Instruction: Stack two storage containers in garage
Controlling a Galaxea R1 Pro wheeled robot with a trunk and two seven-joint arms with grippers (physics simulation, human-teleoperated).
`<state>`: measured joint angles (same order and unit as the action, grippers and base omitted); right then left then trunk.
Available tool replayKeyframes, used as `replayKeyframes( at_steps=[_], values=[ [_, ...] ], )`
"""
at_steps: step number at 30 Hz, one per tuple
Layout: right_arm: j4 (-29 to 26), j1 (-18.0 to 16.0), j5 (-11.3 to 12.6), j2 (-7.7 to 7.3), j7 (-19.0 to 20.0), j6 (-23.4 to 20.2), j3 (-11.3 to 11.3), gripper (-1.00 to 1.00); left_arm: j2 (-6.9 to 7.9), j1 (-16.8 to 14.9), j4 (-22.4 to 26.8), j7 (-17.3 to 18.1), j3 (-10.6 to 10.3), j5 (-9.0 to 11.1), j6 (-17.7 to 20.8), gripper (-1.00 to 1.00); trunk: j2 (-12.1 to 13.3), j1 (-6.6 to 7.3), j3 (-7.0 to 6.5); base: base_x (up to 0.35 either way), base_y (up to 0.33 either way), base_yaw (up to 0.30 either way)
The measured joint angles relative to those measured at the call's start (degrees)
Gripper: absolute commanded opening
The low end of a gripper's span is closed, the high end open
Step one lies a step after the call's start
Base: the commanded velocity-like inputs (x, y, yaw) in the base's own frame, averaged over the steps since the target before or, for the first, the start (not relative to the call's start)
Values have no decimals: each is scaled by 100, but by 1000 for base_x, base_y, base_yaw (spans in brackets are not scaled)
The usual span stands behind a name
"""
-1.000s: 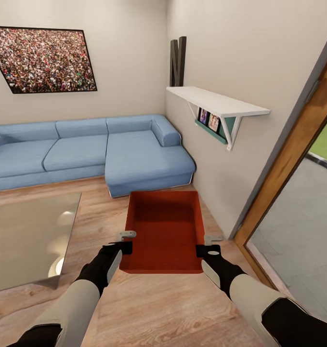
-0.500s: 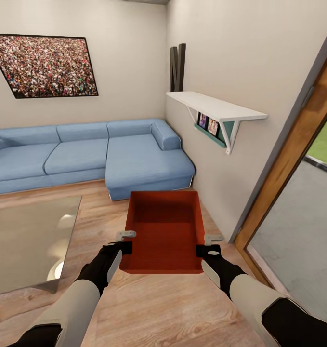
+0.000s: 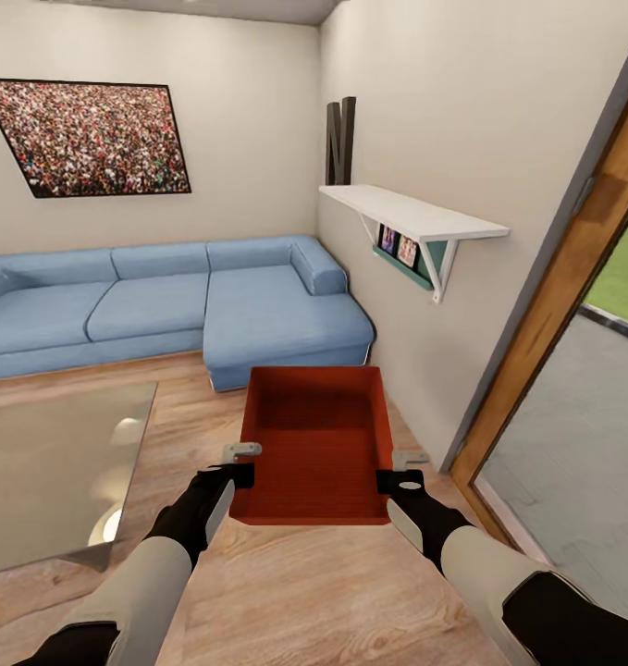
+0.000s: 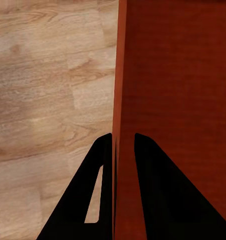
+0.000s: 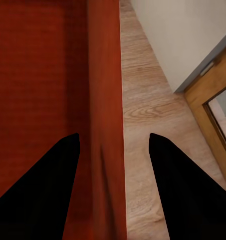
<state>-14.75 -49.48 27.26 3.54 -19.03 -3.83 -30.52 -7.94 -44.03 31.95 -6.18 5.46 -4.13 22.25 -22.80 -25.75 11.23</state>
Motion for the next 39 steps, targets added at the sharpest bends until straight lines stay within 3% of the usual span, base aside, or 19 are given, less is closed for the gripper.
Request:
replayKeyframes(
  at_steps=[39],
  values=[
    [0,0,3,-1,-2,0,-6,-100,-1,4,3,-8,-4,7,0,-100,1,0,-358,0,0,0]
  ],
)
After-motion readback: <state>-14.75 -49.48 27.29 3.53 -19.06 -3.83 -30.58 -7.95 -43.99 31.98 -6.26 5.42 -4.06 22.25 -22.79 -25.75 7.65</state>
